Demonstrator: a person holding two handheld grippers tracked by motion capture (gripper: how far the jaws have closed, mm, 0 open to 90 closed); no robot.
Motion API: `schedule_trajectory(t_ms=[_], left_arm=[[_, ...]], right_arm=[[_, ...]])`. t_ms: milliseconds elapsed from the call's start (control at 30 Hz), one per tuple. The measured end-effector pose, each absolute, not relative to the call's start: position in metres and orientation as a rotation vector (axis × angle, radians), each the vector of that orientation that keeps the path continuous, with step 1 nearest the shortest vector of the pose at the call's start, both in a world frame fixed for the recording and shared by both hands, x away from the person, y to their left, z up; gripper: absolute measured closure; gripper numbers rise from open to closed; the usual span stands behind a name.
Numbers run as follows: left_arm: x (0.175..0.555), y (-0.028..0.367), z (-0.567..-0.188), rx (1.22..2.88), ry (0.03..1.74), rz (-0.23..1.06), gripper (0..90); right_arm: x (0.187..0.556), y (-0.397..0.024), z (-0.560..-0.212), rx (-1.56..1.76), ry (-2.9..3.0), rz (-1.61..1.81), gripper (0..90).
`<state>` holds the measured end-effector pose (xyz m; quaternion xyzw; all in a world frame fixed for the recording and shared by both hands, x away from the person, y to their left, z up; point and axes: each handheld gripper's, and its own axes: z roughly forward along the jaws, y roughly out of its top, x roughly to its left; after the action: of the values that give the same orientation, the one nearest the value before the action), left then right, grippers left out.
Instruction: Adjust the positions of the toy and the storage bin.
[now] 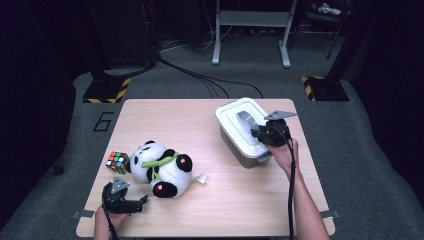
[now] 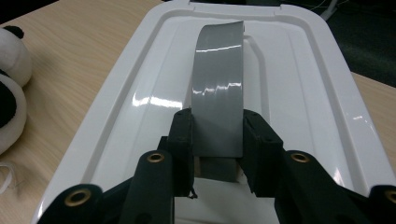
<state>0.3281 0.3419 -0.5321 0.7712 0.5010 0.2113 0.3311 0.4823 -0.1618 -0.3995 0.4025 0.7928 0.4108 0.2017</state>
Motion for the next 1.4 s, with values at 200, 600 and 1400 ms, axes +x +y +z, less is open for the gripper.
schedule_trajectory(t_ms=[200,600,1400], left_arm=[[0.328,0.342,-0.532,2.016,1.31,0.553,0.1],[0.328,0.342,-0.532,2.016,1.31,0.552,0.1],[0.328,0.342,-0.532,2.016,1.31,0.552,0.1]], right_arm=[[0.479,-0.154,-0.4,1.106,2.234,1.167,67.1],[0.471,-0.14,-0.4,1.064,2.275,1.194,67.1],[0.449,-0.098,-0.4,1.04,2.339,1.233,67.1]])
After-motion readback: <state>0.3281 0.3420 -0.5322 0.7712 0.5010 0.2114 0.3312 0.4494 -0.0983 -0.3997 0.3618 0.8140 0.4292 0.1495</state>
